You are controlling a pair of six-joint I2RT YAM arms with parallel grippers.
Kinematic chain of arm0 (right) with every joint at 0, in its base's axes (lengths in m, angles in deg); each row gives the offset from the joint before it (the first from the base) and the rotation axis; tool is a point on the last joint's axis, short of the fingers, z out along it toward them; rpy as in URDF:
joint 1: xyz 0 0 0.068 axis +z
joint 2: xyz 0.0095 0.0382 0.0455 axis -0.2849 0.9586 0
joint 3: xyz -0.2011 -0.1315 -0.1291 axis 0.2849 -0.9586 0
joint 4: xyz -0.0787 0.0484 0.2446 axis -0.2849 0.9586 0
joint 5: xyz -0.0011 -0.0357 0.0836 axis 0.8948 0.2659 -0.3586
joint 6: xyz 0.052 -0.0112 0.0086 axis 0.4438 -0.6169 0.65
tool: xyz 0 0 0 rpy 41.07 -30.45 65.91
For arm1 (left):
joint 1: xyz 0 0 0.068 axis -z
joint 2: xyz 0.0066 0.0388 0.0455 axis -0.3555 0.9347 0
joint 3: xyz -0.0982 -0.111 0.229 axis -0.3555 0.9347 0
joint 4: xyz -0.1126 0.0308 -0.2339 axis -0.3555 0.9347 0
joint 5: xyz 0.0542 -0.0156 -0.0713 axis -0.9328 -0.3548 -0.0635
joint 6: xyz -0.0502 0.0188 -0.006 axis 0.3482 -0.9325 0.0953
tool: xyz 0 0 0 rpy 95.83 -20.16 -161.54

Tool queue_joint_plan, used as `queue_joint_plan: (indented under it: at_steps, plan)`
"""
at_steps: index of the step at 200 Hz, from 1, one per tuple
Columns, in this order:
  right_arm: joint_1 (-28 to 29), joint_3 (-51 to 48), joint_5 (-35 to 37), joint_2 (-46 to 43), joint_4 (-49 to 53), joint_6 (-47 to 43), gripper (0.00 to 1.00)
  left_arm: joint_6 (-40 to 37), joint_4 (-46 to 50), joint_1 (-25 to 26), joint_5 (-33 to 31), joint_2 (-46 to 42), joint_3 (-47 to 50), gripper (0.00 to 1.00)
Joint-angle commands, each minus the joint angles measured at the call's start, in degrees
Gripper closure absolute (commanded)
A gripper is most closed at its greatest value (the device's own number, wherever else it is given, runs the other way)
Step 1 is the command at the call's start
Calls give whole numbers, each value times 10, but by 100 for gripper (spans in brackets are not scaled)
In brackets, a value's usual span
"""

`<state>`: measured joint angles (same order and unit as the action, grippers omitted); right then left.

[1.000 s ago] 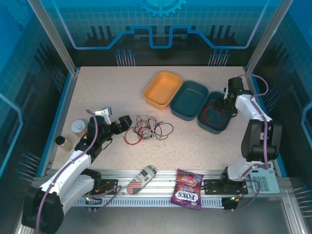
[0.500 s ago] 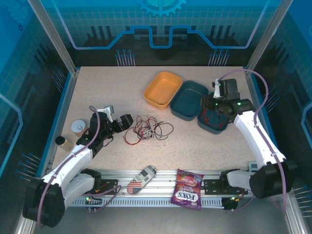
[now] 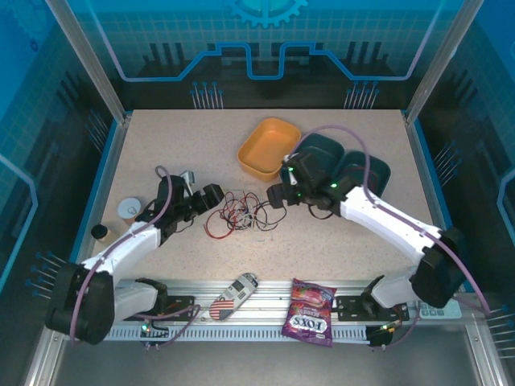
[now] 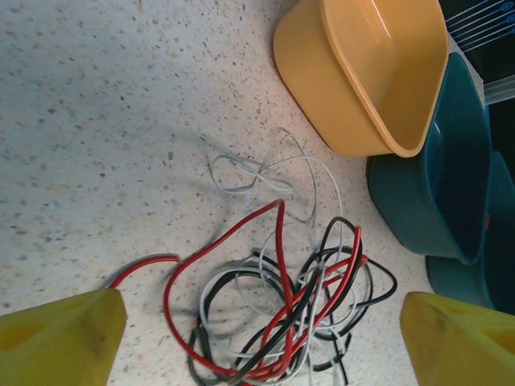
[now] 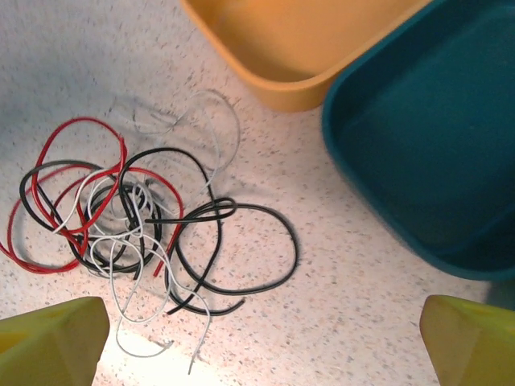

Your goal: Untangle the cables

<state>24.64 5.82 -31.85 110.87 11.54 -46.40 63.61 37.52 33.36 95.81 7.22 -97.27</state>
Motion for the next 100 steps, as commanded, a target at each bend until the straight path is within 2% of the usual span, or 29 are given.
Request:
queue_joint_plan:
  at_steps: [1, 30, 100]
  plan:
    - [35, 44, 73, 33, -1, 10, 0, 25, -2, -2, 34, 40, -36, 18]
    - [58, 71, 86, 69, 1, 15, 0, 28, 4, -2, 52, 103, -79, 32]
    - [62, 77, 91, 75, -1, 28, 0, 13, 26, 15, 77, 195, -152, 54]
